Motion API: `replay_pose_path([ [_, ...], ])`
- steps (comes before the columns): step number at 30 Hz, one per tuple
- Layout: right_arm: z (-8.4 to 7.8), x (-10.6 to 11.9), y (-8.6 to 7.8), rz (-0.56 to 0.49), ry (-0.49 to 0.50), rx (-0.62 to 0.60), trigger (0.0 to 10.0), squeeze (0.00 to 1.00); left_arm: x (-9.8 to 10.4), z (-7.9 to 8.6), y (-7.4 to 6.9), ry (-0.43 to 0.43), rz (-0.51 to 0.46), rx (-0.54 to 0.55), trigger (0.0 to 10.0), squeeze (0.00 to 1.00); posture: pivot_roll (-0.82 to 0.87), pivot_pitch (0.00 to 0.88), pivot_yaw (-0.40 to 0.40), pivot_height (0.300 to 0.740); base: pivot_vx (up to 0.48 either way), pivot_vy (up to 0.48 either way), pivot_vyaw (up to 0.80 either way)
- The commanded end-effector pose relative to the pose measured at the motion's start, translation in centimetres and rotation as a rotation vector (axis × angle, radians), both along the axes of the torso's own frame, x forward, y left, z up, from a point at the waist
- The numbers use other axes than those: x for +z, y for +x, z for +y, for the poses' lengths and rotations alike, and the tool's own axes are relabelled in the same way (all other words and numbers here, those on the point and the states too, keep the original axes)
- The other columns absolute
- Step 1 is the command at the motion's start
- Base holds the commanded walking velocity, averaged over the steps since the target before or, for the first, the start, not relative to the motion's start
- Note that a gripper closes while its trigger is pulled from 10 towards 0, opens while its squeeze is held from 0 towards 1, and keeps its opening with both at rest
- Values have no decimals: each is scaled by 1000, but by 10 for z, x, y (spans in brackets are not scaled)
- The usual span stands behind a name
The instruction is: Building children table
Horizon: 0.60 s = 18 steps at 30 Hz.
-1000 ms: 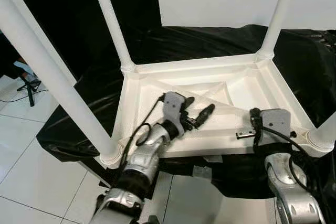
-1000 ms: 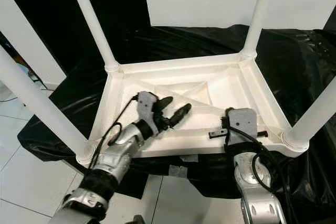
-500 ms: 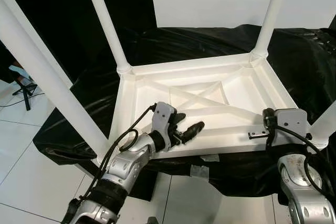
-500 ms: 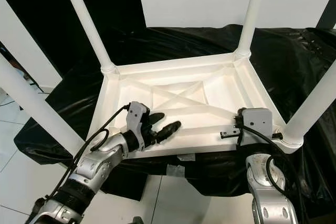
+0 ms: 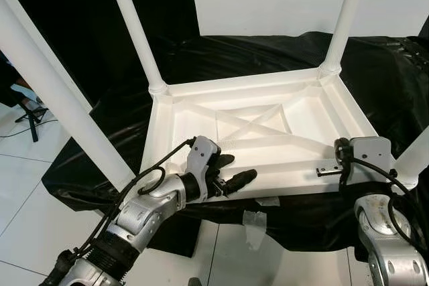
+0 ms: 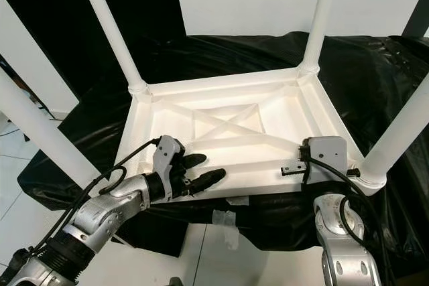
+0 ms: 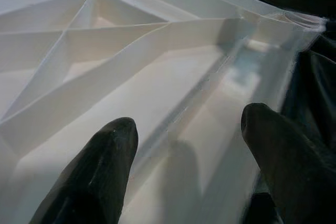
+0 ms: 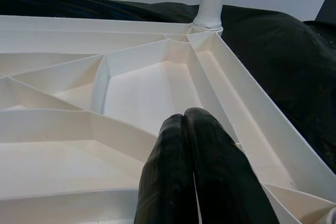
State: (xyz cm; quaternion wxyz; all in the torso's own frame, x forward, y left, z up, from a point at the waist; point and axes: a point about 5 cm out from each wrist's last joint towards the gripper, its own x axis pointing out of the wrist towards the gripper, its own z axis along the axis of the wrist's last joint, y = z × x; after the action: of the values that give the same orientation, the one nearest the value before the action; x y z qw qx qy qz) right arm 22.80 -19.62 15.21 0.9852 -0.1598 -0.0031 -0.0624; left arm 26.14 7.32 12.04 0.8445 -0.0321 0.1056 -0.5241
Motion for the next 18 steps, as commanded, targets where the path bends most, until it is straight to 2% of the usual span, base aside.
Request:
replay_pose_path([
  [1, -1, -3, 1, 20, 20, -4, 10000, 0, 6, -2, -42, -146, 53, -792, 10000, 0, 25, 0, 68, 740, 0, 0, 0],
  [7, -5, -2, 4, 21, 11, -11, 10000, 0, -5, -3, -54, -84, 93, -885, 10000, 0, 23, 0, 62, 740, 0, 0, 0],
  [11, -7, -1, 5, 20, 6, -15, 10000, 0, -9, -3, -56, -44, 105, -912, 10000, 0, 21, 0, 60, 740, 0, 0, 0],
  [14, -8, 0, 4, 18, 2, -19, 10000, 0, -25, -4, -57, 63, 120, -920, 10000, 0, 18, 0, 58, 740, 0, 0, 0],
  [15, -8, 0, 4, 18, 2, -19, 10000, 0, -25, -4, -57, 63, 120, -920, 10000, 0, 18, 0, 58, 740, 0, 0, 0],
  [17, -9, 1, 4, 16, 1, -21, 10000, 0, -33, -6, -55, 132, 116, -911, 10000, 0, 17, 0, 59, 740, 0, 0, 0],
  [18, -9, 1, 4, 16, 1, -21, 10000, 0, -33, -6, -55, 132, 116, -911, 10000, 0, 17, 0, 59, 740, 0, 0, 0],
])
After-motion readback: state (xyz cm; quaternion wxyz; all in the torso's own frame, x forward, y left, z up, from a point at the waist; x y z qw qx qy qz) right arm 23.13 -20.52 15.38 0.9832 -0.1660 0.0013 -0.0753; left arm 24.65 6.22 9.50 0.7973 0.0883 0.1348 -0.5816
